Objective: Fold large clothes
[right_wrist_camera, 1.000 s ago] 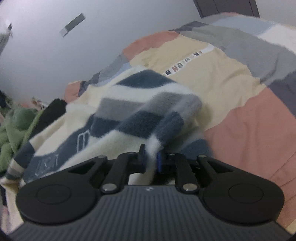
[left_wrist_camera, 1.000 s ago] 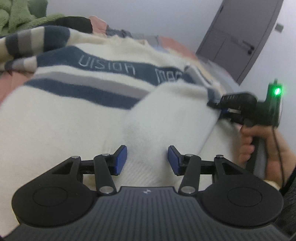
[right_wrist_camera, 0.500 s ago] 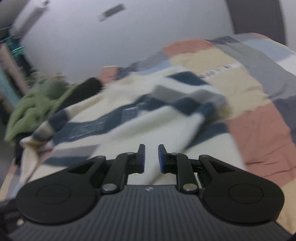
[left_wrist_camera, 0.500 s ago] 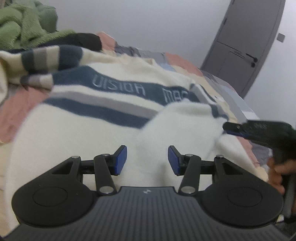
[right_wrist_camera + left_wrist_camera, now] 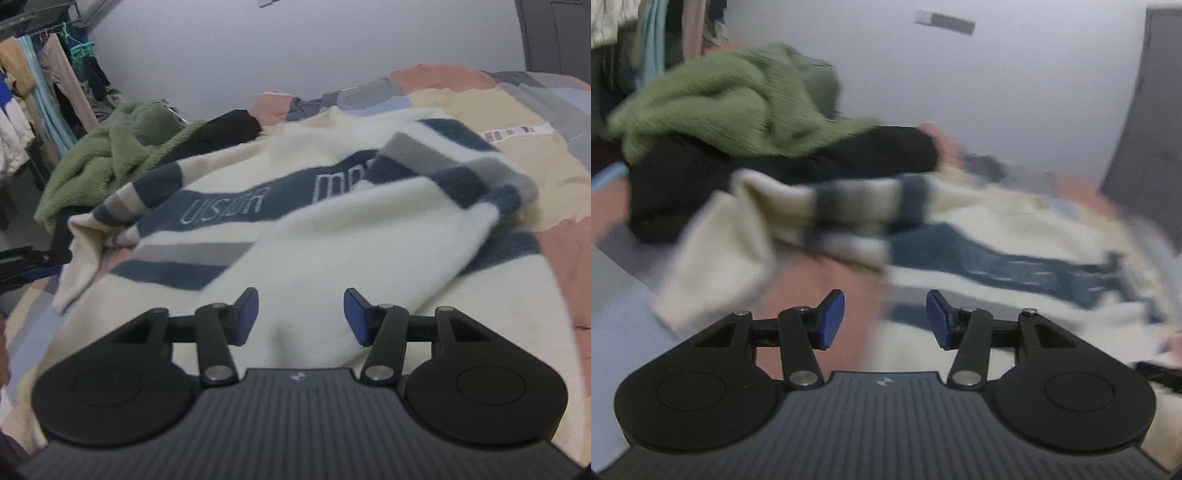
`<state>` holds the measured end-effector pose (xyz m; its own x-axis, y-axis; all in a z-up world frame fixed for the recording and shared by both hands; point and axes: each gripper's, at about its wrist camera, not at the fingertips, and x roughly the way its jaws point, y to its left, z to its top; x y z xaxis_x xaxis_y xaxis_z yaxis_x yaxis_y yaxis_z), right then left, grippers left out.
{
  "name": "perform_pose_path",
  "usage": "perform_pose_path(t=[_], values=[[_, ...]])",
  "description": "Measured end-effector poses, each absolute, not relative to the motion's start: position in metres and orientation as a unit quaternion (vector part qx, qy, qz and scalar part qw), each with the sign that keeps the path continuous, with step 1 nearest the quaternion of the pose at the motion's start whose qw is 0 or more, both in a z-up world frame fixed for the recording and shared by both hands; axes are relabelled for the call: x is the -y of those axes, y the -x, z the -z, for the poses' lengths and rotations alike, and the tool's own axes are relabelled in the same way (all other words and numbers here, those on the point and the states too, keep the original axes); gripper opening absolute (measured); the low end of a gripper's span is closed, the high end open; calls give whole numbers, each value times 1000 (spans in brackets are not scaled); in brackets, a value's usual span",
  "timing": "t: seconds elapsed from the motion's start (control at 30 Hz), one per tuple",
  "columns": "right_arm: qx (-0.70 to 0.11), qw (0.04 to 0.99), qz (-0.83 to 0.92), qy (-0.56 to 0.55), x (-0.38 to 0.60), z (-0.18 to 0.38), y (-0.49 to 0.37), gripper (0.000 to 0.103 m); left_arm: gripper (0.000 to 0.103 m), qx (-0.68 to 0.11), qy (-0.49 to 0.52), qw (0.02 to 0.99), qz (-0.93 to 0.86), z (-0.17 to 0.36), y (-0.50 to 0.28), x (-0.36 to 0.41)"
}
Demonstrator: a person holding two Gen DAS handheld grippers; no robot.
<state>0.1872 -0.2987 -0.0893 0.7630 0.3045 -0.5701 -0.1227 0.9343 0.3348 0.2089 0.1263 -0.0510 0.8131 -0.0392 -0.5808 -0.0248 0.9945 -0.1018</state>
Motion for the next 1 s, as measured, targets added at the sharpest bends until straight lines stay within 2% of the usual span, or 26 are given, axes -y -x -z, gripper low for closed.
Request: perform_pose_path(t=[0.1,0.2,0.4,0.53,0.57,0.6,0.63,0.67,0.7,0.83,1.0], values=[[-325,926,-125,-144,297,90,-188,55,55,-300,-16,953,-24,63,-223,-155],[-326,925,-130,-147,296,91,-191,55,55,-327,-79,940,-56,93,-239,-177],[-334,920,-124,-164,300,95,-196,55,55,-355,-152,918,-88,137,-264,-189],[-339,917,-117,-176,302,98,-202,55,55,-359,-184,907,-122,148,-279,-192],[-341,916,-116,-176,302,99,-203,55,52,-356,-189,906,-130,148,-281,-194],[-342,916,-117,-175,301,100,-205,54,41,-353,-197,904,-141,149,-285,-196],[-342,916,-116,-173,301,101,-206,54,35,-354,-202,901,-146,149,-287,-197],[-344,916,-115,-171,301,103,-207,53,20,-355,-204,901,-146,147,-289,-198],[-346,915,-114,-170,301,103,-208,53,10,-356,-202,901,-145,144,-290,-198],[-343,917,-114,-169,303,100,-208,53,8,-349,-171,912,-133,106,-285,-200],[-334,924,-105,-155,311,93,-207,55,7,-323,-118,934,-100,20,-259,-186]])
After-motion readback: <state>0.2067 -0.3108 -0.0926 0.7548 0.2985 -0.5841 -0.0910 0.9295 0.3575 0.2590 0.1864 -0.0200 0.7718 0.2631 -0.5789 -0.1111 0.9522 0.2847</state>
